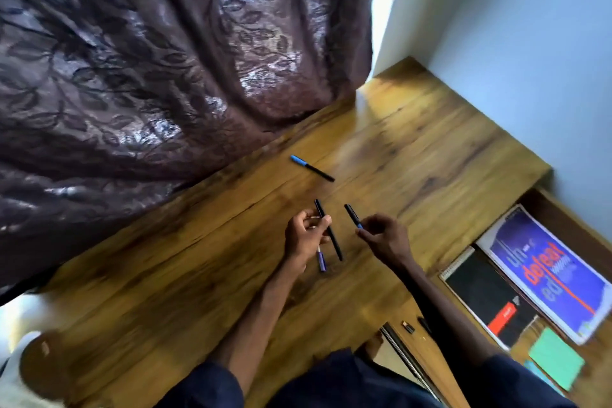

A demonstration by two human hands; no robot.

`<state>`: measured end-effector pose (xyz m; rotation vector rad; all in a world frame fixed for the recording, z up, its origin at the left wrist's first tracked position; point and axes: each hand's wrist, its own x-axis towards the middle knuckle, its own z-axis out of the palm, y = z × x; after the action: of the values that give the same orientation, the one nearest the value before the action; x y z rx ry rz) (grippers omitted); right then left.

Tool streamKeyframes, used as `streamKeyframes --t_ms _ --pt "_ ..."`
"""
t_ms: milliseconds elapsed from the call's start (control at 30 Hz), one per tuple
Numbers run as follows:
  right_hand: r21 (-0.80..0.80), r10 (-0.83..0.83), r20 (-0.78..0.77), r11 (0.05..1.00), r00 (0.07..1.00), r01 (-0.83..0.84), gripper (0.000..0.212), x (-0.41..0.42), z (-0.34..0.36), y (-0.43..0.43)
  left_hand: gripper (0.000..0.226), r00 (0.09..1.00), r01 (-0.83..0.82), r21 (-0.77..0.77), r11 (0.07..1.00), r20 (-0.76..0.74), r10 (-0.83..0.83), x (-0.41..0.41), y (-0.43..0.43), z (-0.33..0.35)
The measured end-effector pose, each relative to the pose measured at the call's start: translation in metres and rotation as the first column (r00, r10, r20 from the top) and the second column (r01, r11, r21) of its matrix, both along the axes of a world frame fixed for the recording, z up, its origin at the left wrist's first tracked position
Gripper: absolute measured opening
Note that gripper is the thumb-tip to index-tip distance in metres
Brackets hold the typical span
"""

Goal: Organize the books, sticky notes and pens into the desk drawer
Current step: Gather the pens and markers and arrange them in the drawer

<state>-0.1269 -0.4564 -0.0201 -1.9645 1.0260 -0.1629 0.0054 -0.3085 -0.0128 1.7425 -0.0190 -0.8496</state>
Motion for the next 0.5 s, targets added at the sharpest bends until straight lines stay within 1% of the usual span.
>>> streamKeyframes --t_ms 133,267,367,467,500 --pt "0.089 -0.119 0.005 0.989 0.993 0.118 0.026 -0.060 0.008 -0.001 0.034 0.987 0.158 -0.032 0.987 -0.001 -0.159 -0.041 -0.021 0.001" --pt "0.153 -0.240 0.013 0.960 0.971 0.235 0.030 -0.121 0.016 0.004 0.035 0.943 0.331 -0.044 0.943 -0.022 -0.332 -0.086 -0.041 -0.001" --pt "0.174 -0.356 0.014 0.921 0.935 0.348 0.025 -0.165 0.015 0.009 0.025 0.890 0.449 -0.060 0.892 -0.056 -0.452 -0.120 -0.052 -0.001" --pt "0.184 -0.462 0.015 0.873 0.887 0.452 0.018 -0.210 0.013 0.010 0.010 0.839 0.534 -0.052 0.844 -0.086 -0.537 -0.155 -0.068 -0.006" --pt "0.191 -0.489 0.018 0.858 0.872 0.477 0.017 -0.223 0.011 0.009 0.011 0.825 0.554 -0.051 0.831 -0.099 -0.556 -0.164 -0.072 -0.008"
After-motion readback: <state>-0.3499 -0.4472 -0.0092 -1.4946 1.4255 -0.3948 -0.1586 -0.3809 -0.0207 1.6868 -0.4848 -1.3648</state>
